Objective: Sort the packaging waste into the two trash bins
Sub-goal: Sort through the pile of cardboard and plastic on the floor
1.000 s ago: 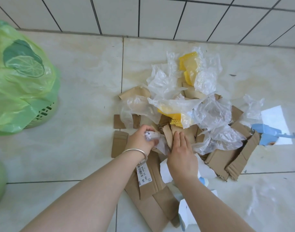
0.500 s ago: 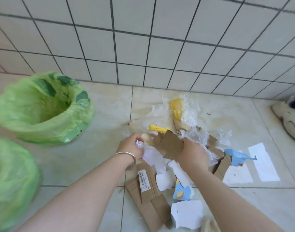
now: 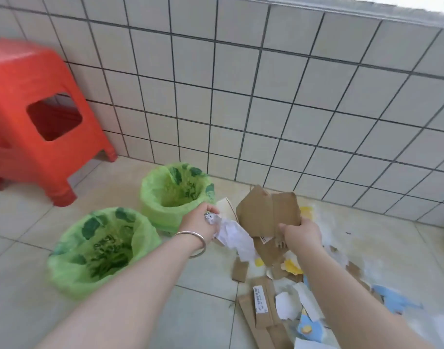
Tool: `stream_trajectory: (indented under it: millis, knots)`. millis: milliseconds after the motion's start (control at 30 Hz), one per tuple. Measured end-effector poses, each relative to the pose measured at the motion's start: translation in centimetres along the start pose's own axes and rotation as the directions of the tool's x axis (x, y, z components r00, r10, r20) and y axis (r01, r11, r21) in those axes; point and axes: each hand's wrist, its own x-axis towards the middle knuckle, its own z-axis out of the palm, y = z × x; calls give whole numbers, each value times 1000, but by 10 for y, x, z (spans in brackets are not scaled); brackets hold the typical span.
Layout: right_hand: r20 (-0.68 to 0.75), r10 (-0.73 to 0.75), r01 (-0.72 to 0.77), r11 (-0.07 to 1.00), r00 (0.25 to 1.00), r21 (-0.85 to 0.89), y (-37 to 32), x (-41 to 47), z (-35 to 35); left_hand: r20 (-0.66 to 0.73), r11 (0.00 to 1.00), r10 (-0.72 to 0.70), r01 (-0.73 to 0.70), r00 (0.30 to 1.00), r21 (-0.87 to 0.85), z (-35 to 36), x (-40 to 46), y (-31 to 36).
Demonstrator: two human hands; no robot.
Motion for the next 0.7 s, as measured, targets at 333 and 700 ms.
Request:
stream_trajectory:
  millis: [333, 700]
  knots:
    - [123, -151, 134, 981, 981, 137, -76, -65, 103, -266, 998, -48, 36, 963, -49, -153, -33, -57]
    - [351, -238, 316, 930, 906, -187, -87, -80, 258, -440, 967, -116, 203, 890, 154, -231, -28, -187]
